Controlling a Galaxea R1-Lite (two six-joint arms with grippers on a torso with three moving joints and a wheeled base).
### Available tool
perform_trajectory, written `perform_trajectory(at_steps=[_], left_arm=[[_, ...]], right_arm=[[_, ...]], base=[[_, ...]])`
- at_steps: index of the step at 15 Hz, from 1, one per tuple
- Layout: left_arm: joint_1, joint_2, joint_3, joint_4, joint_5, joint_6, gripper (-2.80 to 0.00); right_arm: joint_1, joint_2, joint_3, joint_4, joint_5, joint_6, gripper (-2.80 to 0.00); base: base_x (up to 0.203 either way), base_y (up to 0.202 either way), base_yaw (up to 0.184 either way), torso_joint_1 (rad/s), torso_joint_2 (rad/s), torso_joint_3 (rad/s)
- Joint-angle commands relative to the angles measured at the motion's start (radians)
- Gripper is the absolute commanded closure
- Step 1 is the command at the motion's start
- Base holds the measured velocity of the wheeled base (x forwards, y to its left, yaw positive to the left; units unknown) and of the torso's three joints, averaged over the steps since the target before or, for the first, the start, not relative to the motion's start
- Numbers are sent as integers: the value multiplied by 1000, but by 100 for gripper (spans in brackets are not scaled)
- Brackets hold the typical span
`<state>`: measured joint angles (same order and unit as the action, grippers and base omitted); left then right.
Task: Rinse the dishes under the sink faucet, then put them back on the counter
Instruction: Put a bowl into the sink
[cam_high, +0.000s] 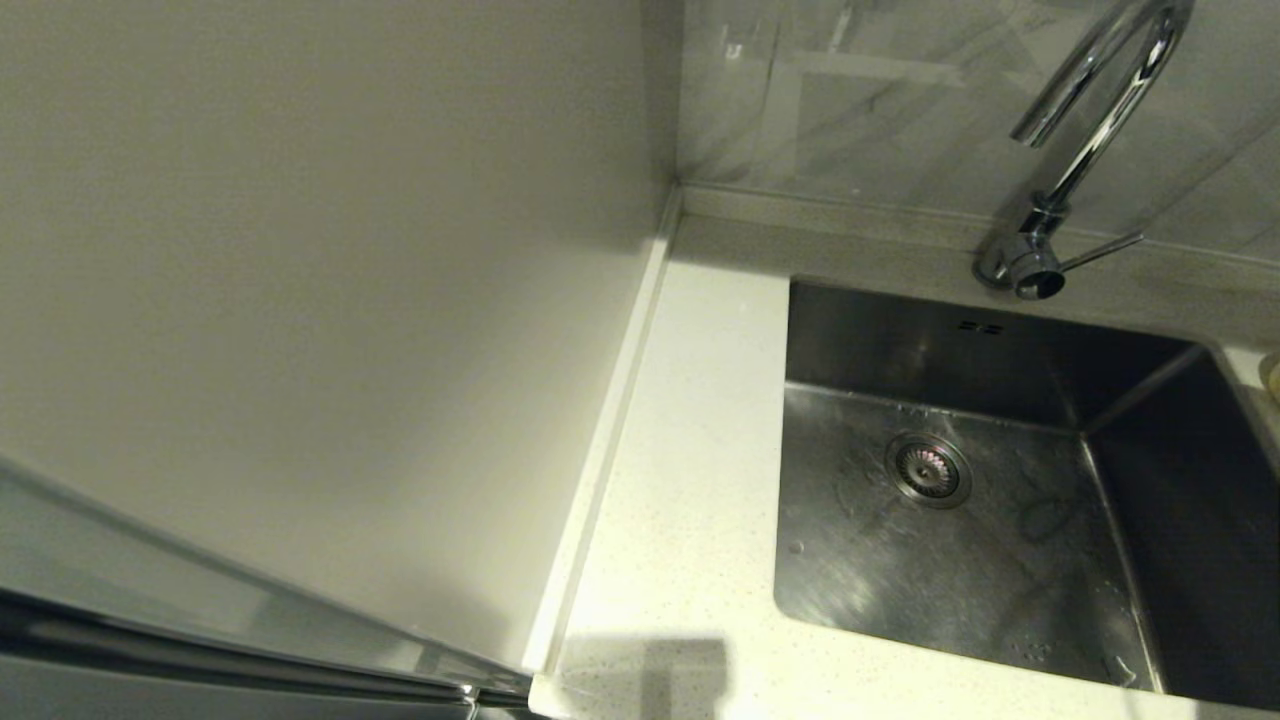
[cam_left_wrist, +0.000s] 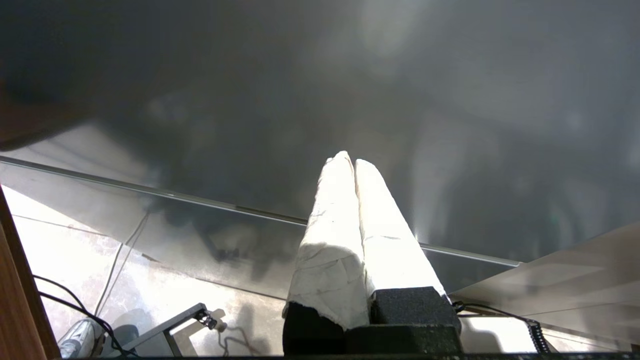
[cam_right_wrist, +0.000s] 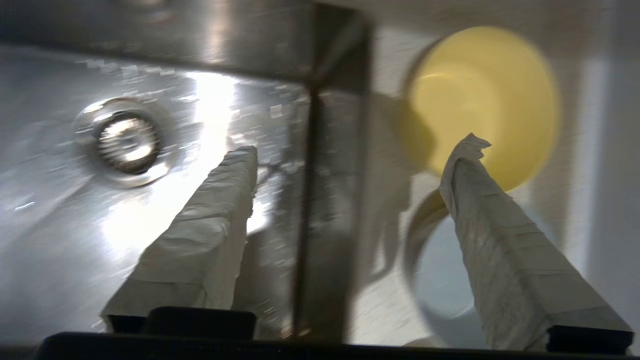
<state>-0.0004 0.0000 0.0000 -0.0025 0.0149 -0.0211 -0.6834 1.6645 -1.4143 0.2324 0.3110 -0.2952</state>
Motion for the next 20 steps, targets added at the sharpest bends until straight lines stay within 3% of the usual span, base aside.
perform_trajectory(at_steps=[1, 3, 7, 10, 20], left_arm=[[-1, -3, 0, -1, 0, 0, 0], [0, -3, 0, -1, 0, 0, 0], [0, -3, 0, -1, 0, 0, 0], [0, -3, 0, -1, 0, 0, 0], [0, -3, 0, -1, 0, 0, 0]], right_arm=[[1, 63, -3, -52, -48, -6, -280], [0, 134, -5, -124, -83, -7, -280], [-1, 251, -53, -137, -110, 6, -280], [-1, 318, -115, -136, -123, 66, -280], [-1, 369, -204, -133, -144, 113, -280]], base=[[0, 0, 0, 0, 0, 0], [0, 0, 0, 0, 0, 0], [0, 0, 0, 0, 0, 0], [0, 0, 0, 0, 0, 0], [0, 0, 0, 0, 0, 0]])
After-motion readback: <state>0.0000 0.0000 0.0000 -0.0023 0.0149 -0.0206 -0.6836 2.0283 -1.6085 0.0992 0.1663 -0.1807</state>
